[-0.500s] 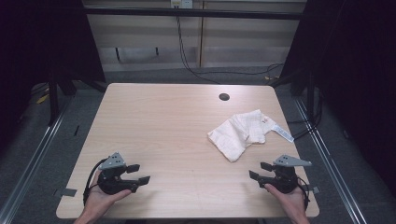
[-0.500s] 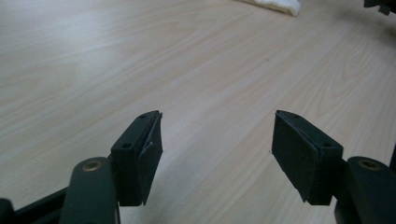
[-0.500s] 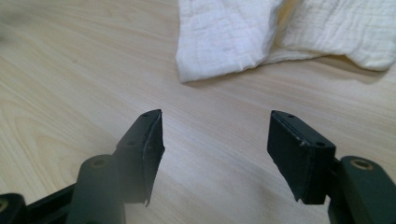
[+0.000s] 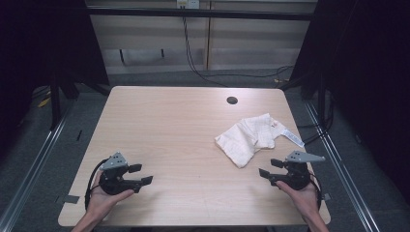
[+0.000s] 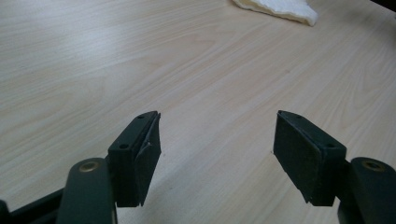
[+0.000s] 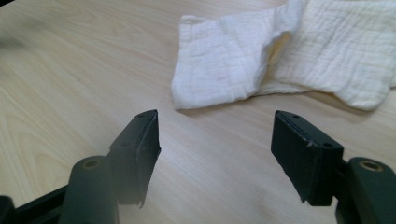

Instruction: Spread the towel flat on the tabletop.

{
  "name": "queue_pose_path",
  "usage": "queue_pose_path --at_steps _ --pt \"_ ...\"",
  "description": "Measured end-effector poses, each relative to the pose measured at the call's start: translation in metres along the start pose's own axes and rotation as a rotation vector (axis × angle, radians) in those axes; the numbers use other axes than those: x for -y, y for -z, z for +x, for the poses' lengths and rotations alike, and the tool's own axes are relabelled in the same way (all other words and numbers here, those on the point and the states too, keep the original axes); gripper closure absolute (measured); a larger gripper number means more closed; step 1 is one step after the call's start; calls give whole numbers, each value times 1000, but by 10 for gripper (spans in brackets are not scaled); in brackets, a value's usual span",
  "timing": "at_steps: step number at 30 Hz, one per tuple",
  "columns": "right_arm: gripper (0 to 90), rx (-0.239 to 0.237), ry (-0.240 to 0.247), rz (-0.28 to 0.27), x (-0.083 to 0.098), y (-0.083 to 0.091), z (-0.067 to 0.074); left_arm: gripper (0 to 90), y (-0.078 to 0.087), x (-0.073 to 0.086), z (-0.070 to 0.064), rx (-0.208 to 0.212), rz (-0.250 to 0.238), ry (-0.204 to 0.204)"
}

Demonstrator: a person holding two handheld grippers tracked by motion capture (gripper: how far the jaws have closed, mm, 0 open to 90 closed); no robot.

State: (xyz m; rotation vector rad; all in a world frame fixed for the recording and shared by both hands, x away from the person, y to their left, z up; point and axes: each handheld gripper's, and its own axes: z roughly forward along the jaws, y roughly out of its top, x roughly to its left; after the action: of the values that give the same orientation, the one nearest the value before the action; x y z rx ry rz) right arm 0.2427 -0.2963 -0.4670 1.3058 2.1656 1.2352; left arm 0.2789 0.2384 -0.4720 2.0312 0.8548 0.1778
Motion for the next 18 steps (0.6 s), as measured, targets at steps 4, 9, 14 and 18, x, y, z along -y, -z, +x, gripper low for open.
queue_pose_path --at_steps 4,9,14,18 --pt "323 19 4 -6 -7 1 -7 322 -2 0 -5 18 14 -1" --pt "323 -3 15 23 -7 -9 -8 319 -1 4 -17 32 33 -34" --pt "310 -9 24 4 -20 -13 -6 314 -3 6 -20 28 45 -35" --pt "313 -2 46 -14 -24 -12 -2 311 -3 6 -16 31 34 -44"
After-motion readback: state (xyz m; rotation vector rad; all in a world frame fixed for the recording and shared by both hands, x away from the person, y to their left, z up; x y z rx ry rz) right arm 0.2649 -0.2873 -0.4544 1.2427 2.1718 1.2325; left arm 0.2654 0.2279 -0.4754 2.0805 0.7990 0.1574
